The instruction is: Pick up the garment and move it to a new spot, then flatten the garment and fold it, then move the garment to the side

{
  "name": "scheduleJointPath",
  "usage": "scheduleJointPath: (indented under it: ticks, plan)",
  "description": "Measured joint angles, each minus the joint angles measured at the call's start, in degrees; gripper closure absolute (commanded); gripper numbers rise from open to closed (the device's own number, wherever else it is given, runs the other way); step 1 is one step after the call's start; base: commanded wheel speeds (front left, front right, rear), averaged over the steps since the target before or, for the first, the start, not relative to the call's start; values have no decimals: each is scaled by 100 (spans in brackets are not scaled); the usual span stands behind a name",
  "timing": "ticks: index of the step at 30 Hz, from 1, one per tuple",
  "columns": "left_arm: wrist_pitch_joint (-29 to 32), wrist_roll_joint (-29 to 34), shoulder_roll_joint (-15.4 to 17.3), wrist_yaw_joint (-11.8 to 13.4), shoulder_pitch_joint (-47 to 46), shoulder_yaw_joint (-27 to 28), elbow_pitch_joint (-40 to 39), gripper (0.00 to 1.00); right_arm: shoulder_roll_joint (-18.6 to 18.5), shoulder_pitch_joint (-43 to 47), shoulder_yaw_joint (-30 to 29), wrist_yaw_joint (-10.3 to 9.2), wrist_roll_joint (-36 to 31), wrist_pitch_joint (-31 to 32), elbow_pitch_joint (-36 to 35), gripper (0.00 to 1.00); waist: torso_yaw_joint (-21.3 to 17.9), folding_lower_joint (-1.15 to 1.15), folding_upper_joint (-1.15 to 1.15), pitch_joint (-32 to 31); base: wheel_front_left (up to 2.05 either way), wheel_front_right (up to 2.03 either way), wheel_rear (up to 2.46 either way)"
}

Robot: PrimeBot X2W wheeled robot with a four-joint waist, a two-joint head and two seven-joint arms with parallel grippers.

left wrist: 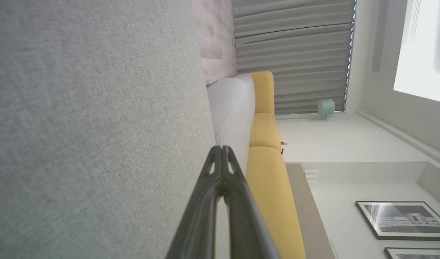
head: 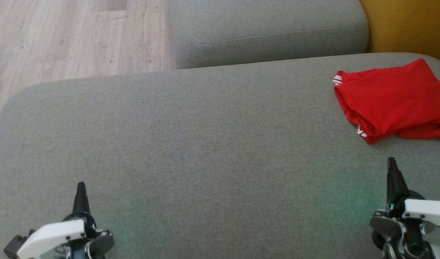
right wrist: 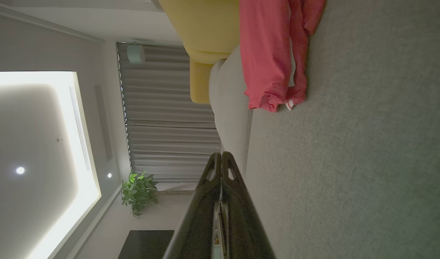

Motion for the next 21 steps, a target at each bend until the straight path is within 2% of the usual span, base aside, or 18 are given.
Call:
scheduleJointPath:
  ticks: [9,21]
  plan:
    - [147,-564,-4,-102,-192,94,42,100,1,-107,-90,0,538,126,-54,100,-10,0,0,34,0,0,0]
    - [148,-570,-10,-103,-202,122,45,100,1,-115,-111,0,544,134,-59,100,-9,0,0,34,0,0,0]
